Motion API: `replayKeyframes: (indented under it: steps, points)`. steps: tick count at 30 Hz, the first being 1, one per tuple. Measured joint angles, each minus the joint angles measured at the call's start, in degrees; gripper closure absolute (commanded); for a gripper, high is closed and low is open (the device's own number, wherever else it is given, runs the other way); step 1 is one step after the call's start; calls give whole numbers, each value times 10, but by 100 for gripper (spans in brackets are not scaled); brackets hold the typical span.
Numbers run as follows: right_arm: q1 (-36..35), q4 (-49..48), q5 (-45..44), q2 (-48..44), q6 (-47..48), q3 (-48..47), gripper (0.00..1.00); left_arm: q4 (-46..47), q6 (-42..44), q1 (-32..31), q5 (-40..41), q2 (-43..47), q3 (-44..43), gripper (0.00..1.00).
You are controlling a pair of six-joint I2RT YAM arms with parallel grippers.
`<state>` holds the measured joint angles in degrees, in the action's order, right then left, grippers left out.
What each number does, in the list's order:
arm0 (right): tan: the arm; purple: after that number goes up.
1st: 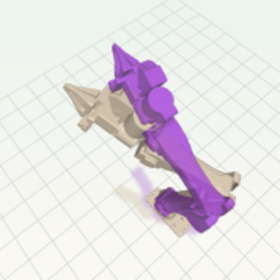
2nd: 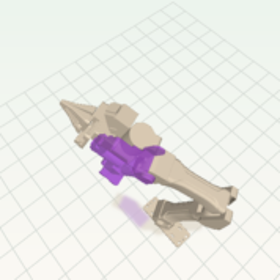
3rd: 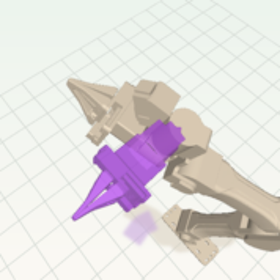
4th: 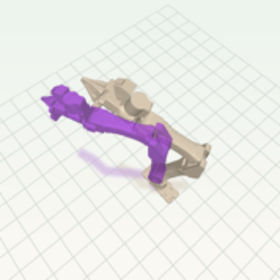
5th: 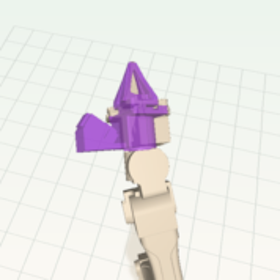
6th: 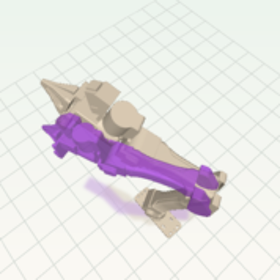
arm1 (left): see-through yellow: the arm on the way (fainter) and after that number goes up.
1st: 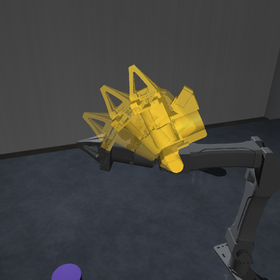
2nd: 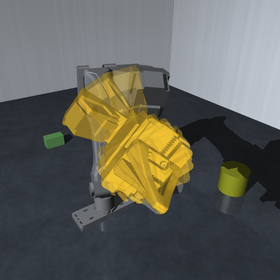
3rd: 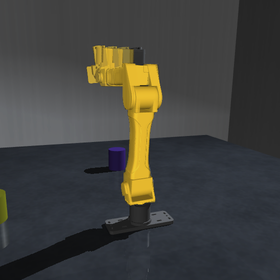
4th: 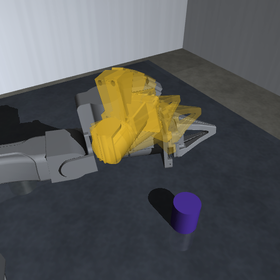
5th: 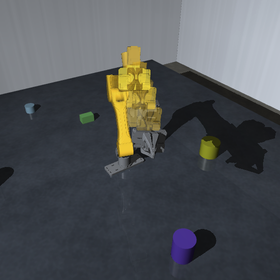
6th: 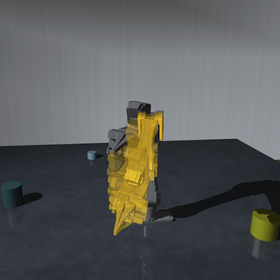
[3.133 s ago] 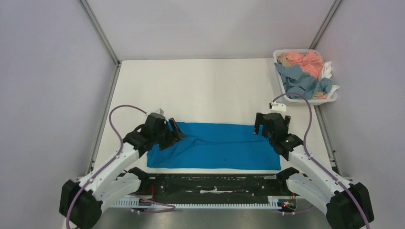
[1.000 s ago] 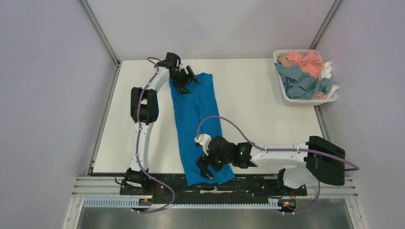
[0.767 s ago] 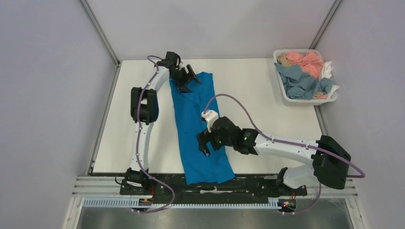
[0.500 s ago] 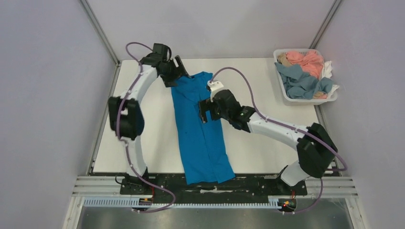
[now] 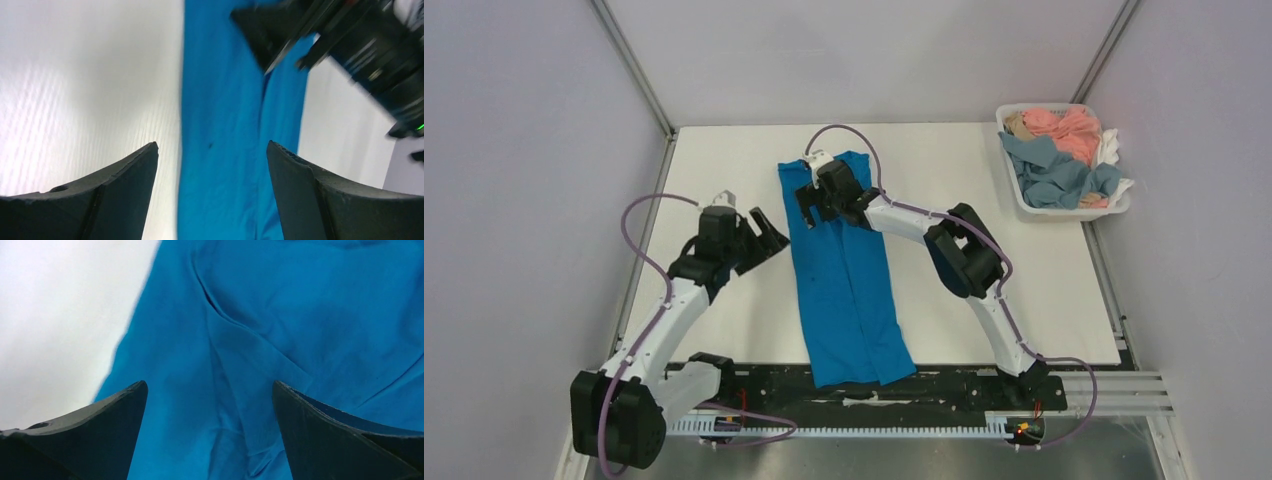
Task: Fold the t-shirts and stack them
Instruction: Rotate the tshirt 90 degrees
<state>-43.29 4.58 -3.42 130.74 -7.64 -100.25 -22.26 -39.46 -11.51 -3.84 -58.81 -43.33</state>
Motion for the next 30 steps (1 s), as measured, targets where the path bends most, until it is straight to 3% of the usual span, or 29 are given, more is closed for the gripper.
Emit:
replayKeyframes:
  steps: [6, 15, 22, 27, 30]
  points:
    - [31, 7, -2, 39, -5, -10, 2, 15, -15, -5, -56, 39, 125, 14]
    - [114, -5, 12, 42, -31, -13, 2, 70, -15, -33, -103, -4, 124, 14]
    - [141, 11, 25, 81, -21, -81, 2, 75, -15, -89, -118, -72, 120, 14]
    - [139, 48, 61, 73, 17, -104, 2, 40, -15, -146, -101, -55, 122, 14]
    - [132, 62, 70, 17, 32, -70, 2, 15, -16, -183, -84, -14, 140, 16]
